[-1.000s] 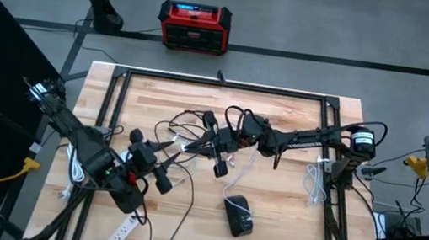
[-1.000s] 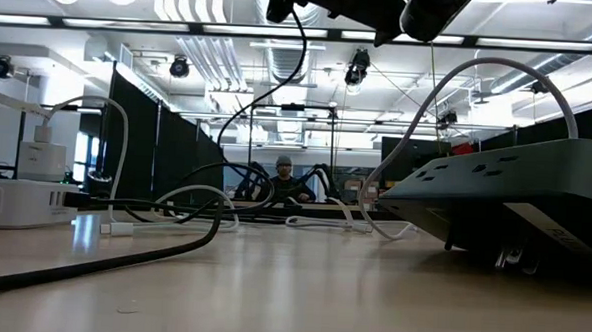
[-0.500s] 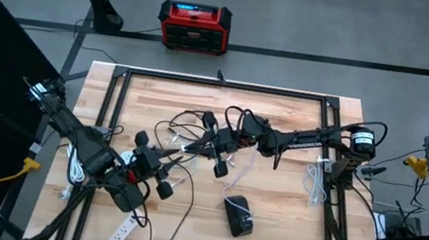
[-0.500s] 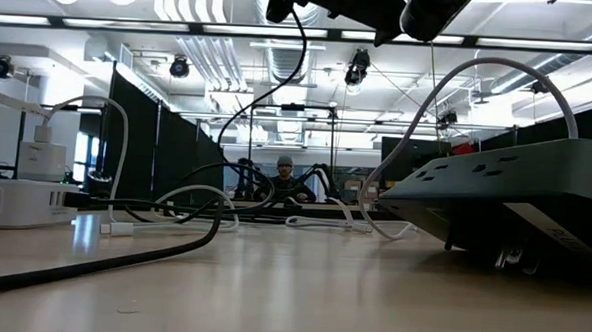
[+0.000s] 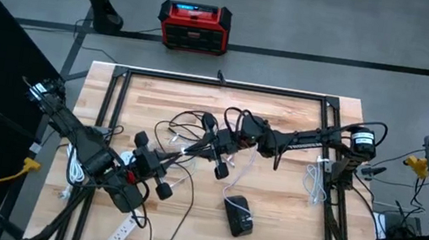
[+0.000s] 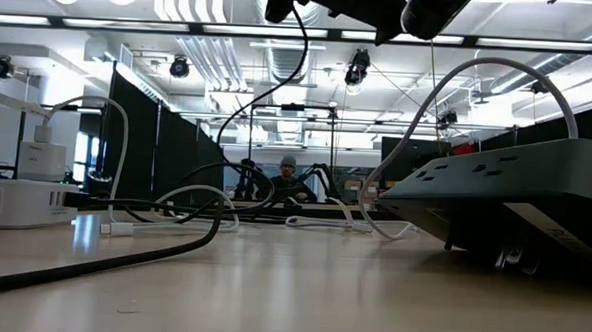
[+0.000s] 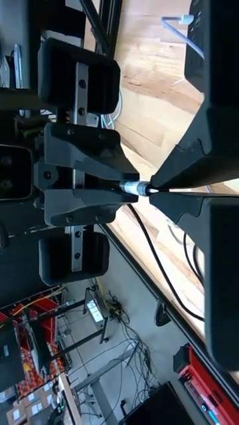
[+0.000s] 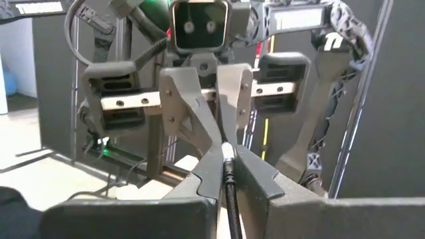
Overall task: Insert USB
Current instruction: Insert the black charger cable into the top white outlet extension
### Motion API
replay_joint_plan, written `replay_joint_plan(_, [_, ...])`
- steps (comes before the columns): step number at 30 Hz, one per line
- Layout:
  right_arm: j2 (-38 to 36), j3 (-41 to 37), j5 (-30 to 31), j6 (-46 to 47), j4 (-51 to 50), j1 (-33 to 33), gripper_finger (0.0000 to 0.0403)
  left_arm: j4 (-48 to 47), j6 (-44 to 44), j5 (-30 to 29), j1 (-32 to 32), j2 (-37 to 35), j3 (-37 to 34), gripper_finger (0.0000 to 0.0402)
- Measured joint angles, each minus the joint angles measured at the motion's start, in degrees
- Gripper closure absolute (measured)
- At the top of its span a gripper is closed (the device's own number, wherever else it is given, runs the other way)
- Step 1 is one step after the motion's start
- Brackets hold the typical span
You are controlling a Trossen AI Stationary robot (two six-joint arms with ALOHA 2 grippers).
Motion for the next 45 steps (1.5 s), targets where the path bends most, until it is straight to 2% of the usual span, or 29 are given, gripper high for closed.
replay_joint_plan(3, [0.0, 0.02, -1.66, -0.15, -1.27, -0.16, 0.0381, 0.05, 0.02, 0.26, -0.02, 0.0, 0.0, 0.0401])
replay_joint_plan(11, [-0.15, 0.0, -3.62, 0.87, -3.46, -0.87, 0.025, 0.23, 0.02, -0.27, 0.03, 0.0, 0.0, 0.0402])
replay_joint_plan(15, [-0.22, 0.0, -3.23, 0.76, -3.23, -0.74, 0.0227, 0.23, 0.1, -0.25, 0.03, 0.0, 0.0, 0.0401])
replay_joint_plan(18, [-0.19, -0.02, -2.66, 1.34, -2.39, -0.66, 0.0236, 0.22, 0.24, -0.22, 0.03, 0.0, 0.0, 0.0401])
replay_joint_plan(21, [-0.11, -0.02, -0.13, 1.14, -2.22, -0.14, 0.0261, 0.21, 0.24, -0.2, 0.02, 0.0, 0.0, 0.0401])
replay_joint_plan(29, [0.31, -0.09, 2.17, -0.3, -1.1, 0.98, 0.0389, 0.2, 0.23, 0.1, -0.07, 0.0, 0.0, 0.0401])
replay_joint_plan(33, [0.31, -0.09, 3.09, 0.68, -1.06, 1.01, 0.038, 0.13, 0.24, -0.08, -0.45, 0.0, 0.0, 0.0401])
replay_joint_plan(40, [0.31, -0.09, 3.34, -0.2, -1.57, 1.03, 0.0389, -1.03, -0.2, 0.1, -1.14, 0.0, 0.0, 0.0401])
replay_joint_plan(42, [0.31, -0.07, 3.46, -0.17, -3.53, 0.96, 0.0389, -3.21, -2.33, 2.06, -1.44, 0.0, -0.09, 0.0401])
replay_joint_plan(45, [0.31, -0.07, 5.42, -0.06, -8.89, 0.5, 0.0389, -9.73, -10.69, 8.18, -1.77, 0.0, -0.13, 0.0401])
